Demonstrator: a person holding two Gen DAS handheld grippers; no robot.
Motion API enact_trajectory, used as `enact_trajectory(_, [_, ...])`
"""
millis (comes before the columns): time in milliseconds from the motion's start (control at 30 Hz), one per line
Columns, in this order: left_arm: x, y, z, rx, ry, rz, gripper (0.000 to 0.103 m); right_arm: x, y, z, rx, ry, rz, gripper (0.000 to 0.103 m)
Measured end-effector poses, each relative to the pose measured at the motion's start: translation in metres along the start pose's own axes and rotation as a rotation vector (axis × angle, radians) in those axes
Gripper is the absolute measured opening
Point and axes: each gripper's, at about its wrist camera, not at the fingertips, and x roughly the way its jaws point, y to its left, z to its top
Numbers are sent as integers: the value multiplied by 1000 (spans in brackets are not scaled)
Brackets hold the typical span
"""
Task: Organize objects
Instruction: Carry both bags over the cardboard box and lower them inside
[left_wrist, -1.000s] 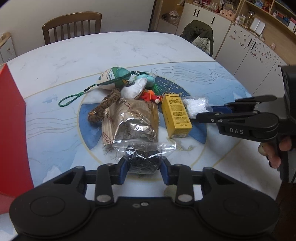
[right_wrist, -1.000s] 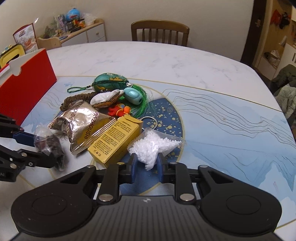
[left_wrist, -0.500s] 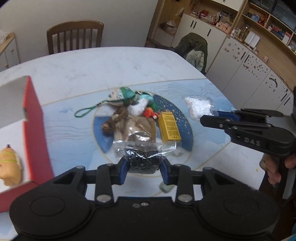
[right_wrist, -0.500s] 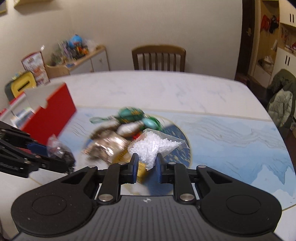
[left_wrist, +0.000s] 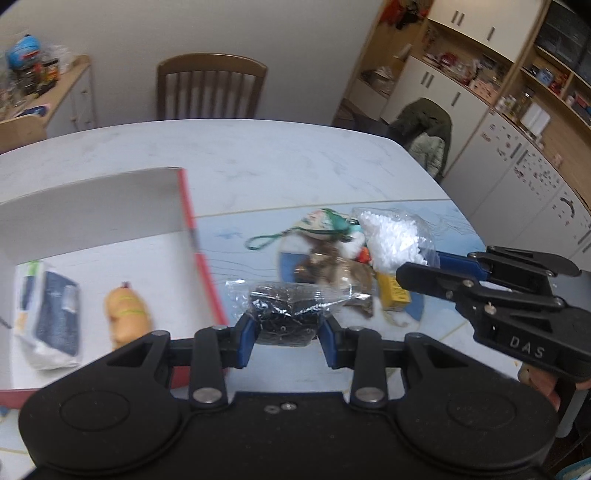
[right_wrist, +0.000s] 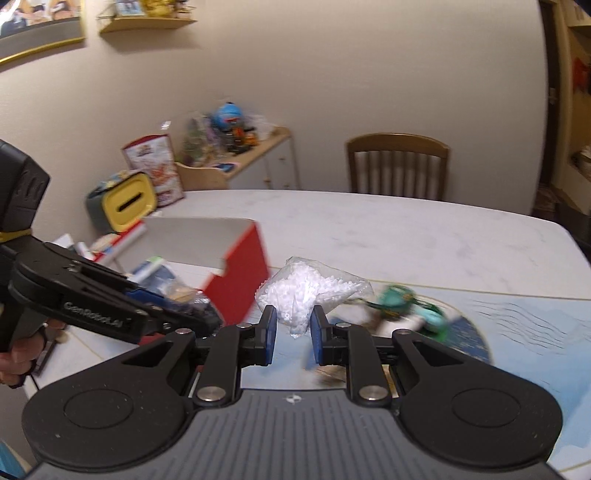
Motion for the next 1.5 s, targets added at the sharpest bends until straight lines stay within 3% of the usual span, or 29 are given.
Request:
enact_trajectory(367, [-17, 72, 5, -85, 14, 84, 35, 41, 84, 33, -131, 22, 106, 19])
enact_trajectory(600, [-12, 118, 9, -156, 35, 115, 35, 83, 121, 44, -190, 78, 123, 19])
enact_trajectory(900, [17, 150, 9, -133, 96, 163, 35, 145, 140, 53, -228, 144, 57, 19])
enact_trajectory(1500, [70, 169, 7, -59, 250, 194, 35, 241, 143, 52, -216, 314, 8, 19])
